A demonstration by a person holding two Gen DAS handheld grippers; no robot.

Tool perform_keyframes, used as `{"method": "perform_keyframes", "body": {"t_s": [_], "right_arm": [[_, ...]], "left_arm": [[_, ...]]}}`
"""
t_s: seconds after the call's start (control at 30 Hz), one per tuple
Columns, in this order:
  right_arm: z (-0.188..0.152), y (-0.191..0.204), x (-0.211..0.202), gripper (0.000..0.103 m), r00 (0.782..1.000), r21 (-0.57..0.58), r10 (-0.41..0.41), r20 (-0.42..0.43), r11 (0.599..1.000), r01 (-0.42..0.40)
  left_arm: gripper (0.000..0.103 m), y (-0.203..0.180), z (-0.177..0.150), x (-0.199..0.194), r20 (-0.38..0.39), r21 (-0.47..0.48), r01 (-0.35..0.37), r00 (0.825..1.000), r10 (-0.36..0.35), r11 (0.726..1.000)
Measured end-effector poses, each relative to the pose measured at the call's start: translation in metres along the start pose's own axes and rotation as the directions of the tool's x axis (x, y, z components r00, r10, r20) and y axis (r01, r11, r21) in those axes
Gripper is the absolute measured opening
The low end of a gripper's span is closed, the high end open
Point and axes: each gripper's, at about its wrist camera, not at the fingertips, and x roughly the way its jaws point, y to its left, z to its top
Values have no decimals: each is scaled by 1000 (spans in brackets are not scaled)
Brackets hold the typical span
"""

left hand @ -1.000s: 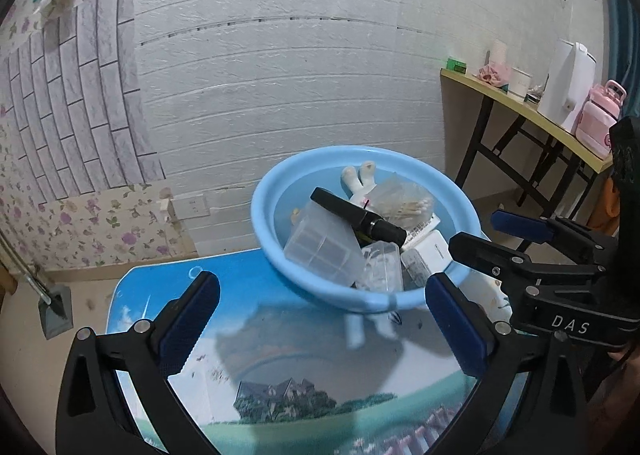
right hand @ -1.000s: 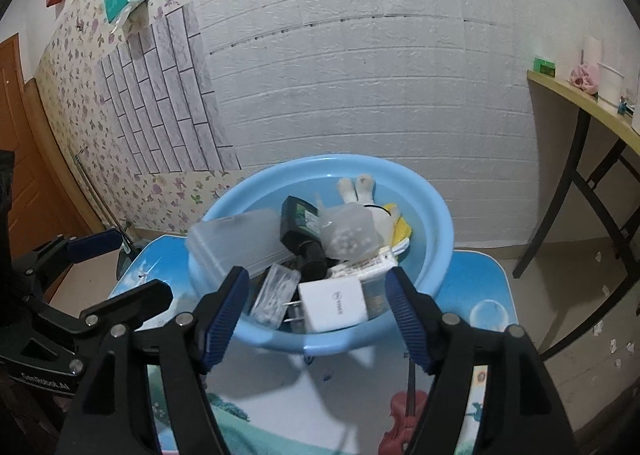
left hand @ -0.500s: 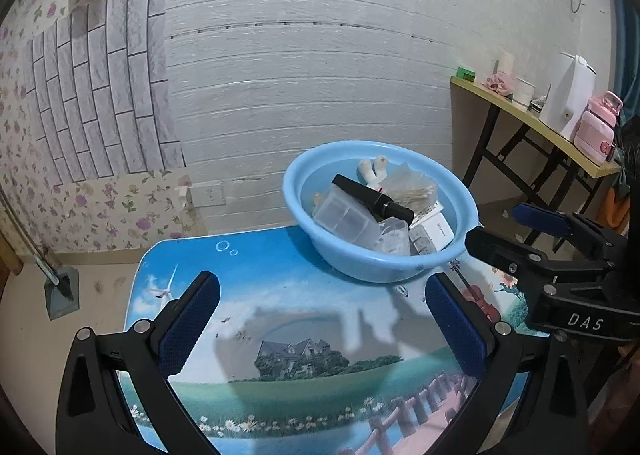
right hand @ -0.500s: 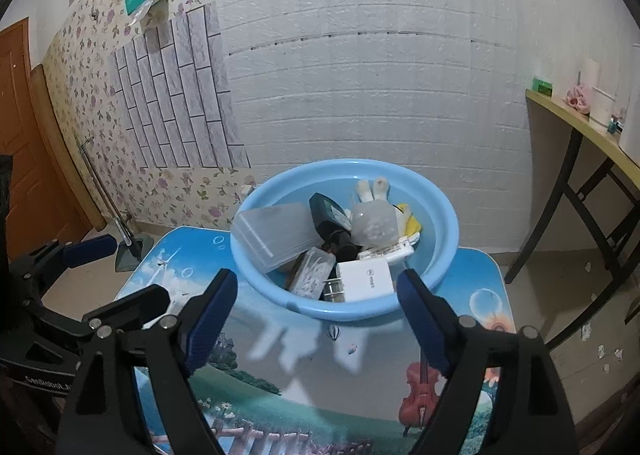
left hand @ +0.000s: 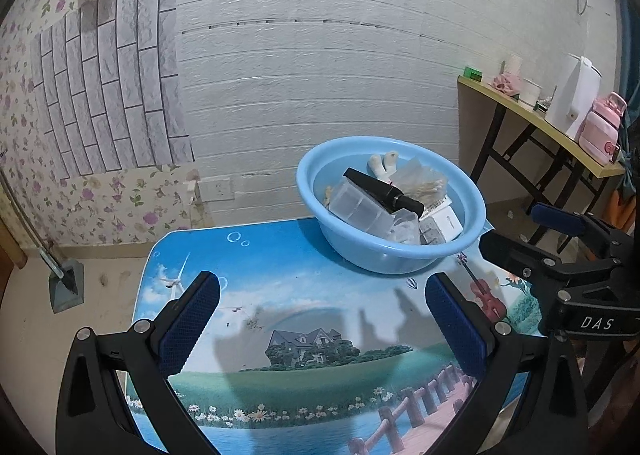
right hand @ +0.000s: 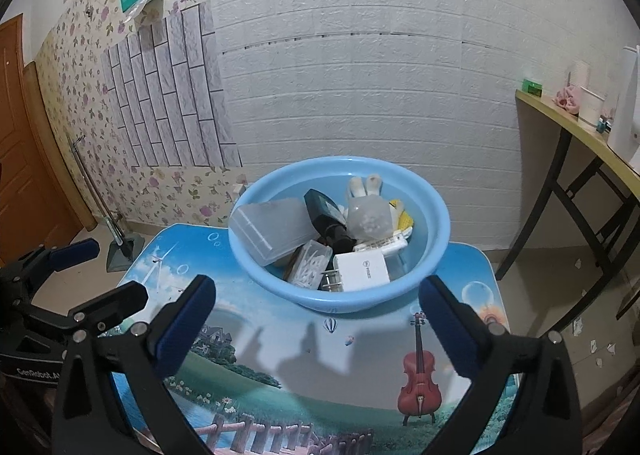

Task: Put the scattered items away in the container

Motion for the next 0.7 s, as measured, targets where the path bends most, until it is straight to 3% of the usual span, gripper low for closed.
{"method": "perform_keyframes", "body": {"t_s": [0.23,0.43,0.7], "right_arm": [[-2,1,2,103,1000,2,17,-10,1000,-17],[-3,0,4,103,1000,11,16,-16,1000,-16],[-5,1,7,103,999,8,22,-24,1000,-22]], "left_arm": [[103,-1,-2,2,-4,0,3,1000,-3,1000],[103,9,-3,1,0,-65,25,1000,-25,998],[103,2,-5,0,4,-15,-46,999,46,999]]}}
